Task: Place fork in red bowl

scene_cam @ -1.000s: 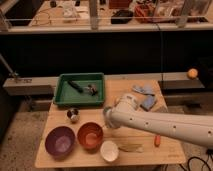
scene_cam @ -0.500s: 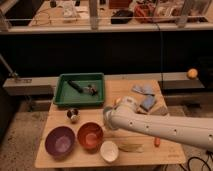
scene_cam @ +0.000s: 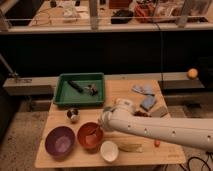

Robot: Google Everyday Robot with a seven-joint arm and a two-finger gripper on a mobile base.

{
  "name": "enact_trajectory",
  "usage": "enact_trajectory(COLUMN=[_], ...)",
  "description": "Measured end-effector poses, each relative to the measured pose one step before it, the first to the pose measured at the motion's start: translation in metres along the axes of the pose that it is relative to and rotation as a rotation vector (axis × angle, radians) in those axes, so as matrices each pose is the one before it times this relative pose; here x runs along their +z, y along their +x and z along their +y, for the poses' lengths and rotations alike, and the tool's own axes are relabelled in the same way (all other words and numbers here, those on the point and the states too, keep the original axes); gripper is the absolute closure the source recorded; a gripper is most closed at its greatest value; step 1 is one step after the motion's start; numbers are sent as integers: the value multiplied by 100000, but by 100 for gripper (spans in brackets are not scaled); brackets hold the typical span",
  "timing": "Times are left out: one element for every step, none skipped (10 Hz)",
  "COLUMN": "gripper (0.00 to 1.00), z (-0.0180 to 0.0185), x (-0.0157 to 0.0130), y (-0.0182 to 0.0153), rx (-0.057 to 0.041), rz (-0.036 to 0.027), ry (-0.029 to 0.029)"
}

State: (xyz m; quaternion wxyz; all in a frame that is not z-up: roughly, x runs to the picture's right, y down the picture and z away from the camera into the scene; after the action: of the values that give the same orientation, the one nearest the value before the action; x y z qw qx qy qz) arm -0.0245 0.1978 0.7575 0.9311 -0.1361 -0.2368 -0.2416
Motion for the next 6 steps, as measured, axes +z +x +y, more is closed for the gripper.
enact_trajectory(gripper=[100,100,98,90,82,72], z=[-52,-23,-23,-62,-21,89], x=[89,92,6,-12,-42,-69], y=[-472,-572,-566,-650,-451,-366], rx=[-3191,-3074,-3622,-3915,-2366,-2073], rz=[-2968,-1525,-989,-763,-539,-65], ry=[-746,-611,-419,-306,-13,-138])
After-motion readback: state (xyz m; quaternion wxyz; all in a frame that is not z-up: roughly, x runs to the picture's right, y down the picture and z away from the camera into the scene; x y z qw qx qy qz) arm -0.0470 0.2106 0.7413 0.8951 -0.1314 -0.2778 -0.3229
